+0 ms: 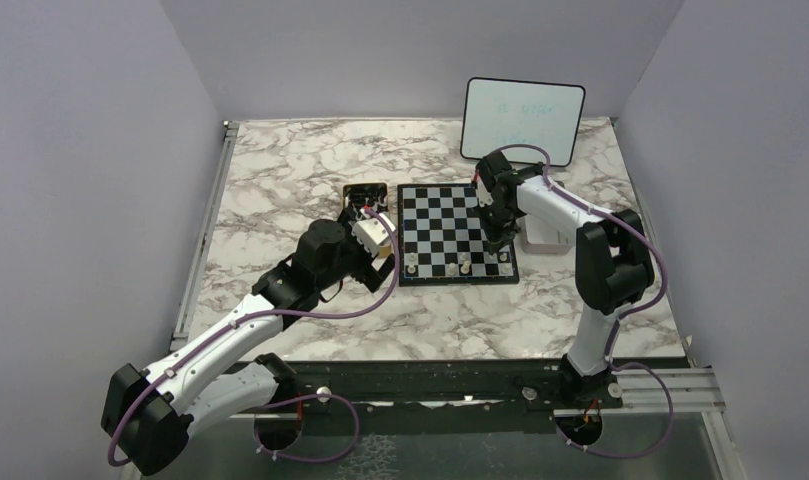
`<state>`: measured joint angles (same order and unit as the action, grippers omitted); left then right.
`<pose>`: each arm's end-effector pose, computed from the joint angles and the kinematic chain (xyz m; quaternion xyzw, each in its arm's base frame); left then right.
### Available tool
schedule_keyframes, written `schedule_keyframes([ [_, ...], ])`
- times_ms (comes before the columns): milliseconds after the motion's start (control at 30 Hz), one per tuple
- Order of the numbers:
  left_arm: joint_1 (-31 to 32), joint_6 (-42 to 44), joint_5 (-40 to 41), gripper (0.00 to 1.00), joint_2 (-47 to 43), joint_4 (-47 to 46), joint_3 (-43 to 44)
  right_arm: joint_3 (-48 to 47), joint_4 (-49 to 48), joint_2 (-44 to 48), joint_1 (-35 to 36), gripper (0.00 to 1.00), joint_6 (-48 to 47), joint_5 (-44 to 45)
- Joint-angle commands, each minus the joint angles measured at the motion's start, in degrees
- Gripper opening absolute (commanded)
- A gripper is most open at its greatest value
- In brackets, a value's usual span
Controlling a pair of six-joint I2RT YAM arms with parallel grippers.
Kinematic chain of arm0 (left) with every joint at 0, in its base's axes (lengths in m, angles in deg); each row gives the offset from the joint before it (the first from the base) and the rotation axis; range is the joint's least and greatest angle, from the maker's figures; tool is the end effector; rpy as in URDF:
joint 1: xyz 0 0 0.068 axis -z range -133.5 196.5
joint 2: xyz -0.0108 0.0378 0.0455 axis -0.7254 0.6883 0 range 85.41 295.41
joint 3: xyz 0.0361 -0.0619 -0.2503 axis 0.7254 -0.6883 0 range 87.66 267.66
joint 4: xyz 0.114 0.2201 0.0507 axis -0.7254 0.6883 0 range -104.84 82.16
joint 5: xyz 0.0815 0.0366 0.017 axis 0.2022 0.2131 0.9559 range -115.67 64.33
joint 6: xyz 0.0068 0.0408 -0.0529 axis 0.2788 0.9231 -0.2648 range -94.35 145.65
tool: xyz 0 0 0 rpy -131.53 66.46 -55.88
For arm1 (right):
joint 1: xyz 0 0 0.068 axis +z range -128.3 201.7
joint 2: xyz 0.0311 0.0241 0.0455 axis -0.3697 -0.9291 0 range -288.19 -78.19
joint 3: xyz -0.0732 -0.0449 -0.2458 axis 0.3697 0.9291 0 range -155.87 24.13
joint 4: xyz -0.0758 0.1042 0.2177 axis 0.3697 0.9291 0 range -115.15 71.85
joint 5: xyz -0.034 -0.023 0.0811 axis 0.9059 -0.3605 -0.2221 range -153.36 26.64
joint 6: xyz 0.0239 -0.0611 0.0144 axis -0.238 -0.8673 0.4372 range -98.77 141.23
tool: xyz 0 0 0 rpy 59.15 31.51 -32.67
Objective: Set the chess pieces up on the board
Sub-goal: Place the chess piece on the chessboard.
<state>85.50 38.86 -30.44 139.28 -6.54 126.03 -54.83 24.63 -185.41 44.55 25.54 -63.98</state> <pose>0.1773 -0.1495 0.2597 0.3887 0.7416 -0.1557 0.5241 0.3288 0.1391 0.1697 -0.1608 0.9815 0.0297 0.0999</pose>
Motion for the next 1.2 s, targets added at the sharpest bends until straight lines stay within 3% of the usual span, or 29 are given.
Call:
schedule_keyframes([
  [0, 0.02, 0.85, 0.68, 0.99, -0.8, -0.85, -0.01, -1.15, 0.93, -1.93, 0.09, 0.1, -0.36, -2.95],
  [567, 0.03, 0.94, 2.23, 0.99, -0.84, -0.52, 0.02, -0.88, 0.98, -2.85, 0.09, 0.1, -0.5, -3.9],
  [867, 0.06, 0.95, 2.18, 0.99, -1.01, -0.54, -0.14, -1.44, 0.89, -3.04, 0.09, 0.21, -0.49, -4.3],
  [1167, 0.07, 0.95, 2.13, 0.99, -0.96, -0.6, -0.14, -3.13, -0.28, -0.31, 0.09, 0.24, 1.64, -1.31],
])
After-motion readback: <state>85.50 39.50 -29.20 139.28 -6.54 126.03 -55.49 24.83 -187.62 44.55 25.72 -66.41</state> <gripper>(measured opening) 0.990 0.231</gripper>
